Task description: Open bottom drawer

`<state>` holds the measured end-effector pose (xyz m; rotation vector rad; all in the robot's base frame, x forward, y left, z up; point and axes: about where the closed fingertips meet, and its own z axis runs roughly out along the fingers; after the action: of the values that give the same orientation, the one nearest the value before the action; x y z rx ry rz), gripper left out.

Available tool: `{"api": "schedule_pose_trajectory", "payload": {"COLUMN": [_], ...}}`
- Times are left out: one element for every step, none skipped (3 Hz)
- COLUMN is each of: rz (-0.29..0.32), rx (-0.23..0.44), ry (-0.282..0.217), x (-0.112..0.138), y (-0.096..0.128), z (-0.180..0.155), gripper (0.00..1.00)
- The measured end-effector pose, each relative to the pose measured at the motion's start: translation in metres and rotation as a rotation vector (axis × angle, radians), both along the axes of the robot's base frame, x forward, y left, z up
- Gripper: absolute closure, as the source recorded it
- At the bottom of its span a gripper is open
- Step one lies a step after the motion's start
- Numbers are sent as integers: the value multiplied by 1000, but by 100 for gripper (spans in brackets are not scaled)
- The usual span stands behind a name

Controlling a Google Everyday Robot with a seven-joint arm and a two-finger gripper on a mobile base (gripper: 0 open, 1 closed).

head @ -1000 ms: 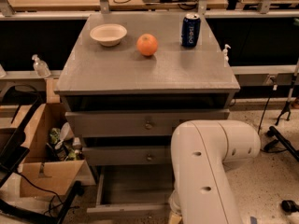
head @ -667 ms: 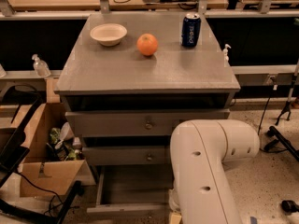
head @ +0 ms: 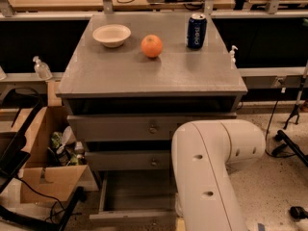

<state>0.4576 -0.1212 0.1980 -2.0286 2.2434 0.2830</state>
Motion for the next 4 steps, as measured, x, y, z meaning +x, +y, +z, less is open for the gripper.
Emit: {"api": "schedule_pose_trajectory", "payload": {"rz": [29,27,-4,-60], "rx": [-7,-14,-34,-29], "ry": [21,36,39,92], "x": [-3,-7,-17,-51], "y": [7,13,15,15], "z": [-15,-21,-6,10], "gripper": [16,47,71,94]}}
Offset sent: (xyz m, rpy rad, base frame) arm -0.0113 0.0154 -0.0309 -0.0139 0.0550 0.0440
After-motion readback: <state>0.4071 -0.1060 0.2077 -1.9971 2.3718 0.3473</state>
